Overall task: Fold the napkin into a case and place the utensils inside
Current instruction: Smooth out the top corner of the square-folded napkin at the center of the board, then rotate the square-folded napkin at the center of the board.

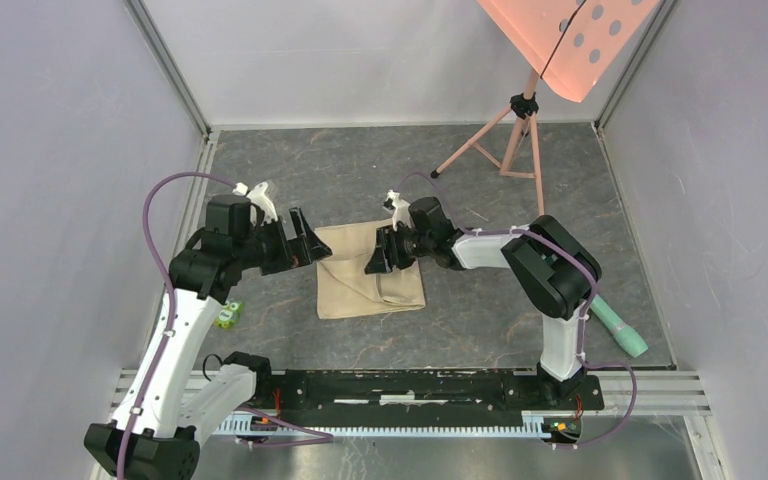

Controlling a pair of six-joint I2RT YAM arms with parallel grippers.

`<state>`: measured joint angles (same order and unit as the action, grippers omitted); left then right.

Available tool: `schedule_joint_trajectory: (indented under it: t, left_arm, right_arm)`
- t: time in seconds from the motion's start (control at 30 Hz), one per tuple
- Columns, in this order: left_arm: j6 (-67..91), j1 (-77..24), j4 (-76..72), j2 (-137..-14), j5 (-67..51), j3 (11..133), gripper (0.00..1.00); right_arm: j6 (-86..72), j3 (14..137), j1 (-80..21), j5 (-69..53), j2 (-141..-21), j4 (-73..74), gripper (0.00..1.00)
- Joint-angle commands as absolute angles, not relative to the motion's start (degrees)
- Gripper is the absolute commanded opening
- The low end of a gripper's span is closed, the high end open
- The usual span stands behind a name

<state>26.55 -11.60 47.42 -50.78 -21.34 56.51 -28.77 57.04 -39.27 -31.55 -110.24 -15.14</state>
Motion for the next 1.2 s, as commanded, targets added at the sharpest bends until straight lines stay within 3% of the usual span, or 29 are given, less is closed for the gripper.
schedule_joint_trajectory:
  t: [0.0,0.23,0.37,0.5,0.6,0.73,1.0,1.17]
  left_arm:
    - [23.7,-11.5,49.8,-50.1,-20.6,60.2,1.0]
    - [22.4,-11.5,51.9,-49.2,-18.1,64.7,1.0]
    - [22.7,-11.5,51.2,-49.3,-17.7,65.2,1.0]
    - [23.0,-11.5,50.4,-49.5,-17.2,64.7,1.0]
    - [22.9,-11.5,50.4,-49.5,-17.2,64.5,1.0]
    - [24.1,-11.5,49.3,-49.7,-18.1,62.2,1.0]
    - [28.3,-11.5,44.3,-58.1,-23.5,57.9,0.98]
    - [28.9,-11.6,36.5,-63.7,-26.4,57.0,0.99]
  right_arm:
    - [-33.5,60.7,-39.6,-35.0,-113.4,-22.0,0.59]
    - [-41.7,60.7,-46.0,-34.4,-110.7,-27.9,0.54]
    - [-50.8,55.1,-51.9,-28.6,-108.7,-35.9,0.63]
    - [-54.9,53.1,-53.7,-31.4,-108.9,-43.4,0.66]
    - [-49.9,53.9,-53.6,-32.8,-106.4,-39.1,0.72]
    - [-34.9,56.4,-52.9,-26.3,-100.7,-19.7,0.79]
    - [-27.7,48.7,-50.1,-15.3,-93.7,-8.1,0.51]
    - [-24.5,45.1,-50.0,-6.5,-92.3,-4.1,0.39]
